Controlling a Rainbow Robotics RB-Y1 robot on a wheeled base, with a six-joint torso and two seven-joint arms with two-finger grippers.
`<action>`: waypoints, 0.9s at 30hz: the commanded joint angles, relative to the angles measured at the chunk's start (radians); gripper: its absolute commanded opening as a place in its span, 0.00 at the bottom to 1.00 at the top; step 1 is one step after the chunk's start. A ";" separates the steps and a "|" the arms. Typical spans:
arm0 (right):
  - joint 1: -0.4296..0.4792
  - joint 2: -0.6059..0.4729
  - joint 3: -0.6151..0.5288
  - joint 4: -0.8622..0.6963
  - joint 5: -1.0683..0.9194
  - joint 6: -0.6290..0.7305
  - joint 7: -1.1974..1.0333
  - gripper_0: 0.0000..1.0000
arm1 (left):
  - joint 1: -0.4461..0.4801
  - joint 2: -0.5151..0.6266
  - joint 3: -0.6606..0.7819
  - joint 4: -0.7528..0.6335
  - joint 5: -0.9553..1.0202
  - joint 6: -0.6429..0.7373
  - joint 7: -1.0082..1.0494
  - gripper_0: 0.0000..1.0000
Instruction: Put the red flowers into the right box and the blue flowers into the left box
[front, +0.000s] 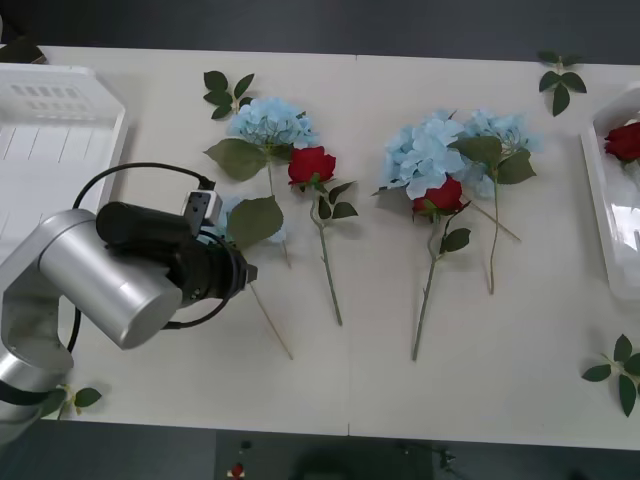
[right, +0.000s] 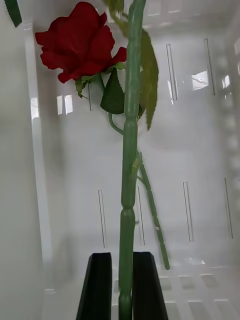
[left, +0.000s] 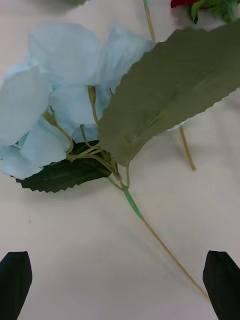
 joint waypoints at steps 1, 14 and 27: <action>-0.017 -0.045 -0.010 -0.002 -0.009 -0.011 -0.058 1.00 | -0.037 0.016 -0.072 0.039 -0.089 -0.051 0.126 1.00; -0.017 -0.043 -0.010 -0.035 -0.025 -0.013 -0.067 1.00 | -0.129 -0.050 -0.127 0.273 -0.211 -0.189 0.185 0.99; -0.043 0.101 -0.027 -0.193 -0.147 -0.033 -0.058 1.00 | -0.183 -0.072 -0.127 0.385 -0.214 -0.229 0.176 0.00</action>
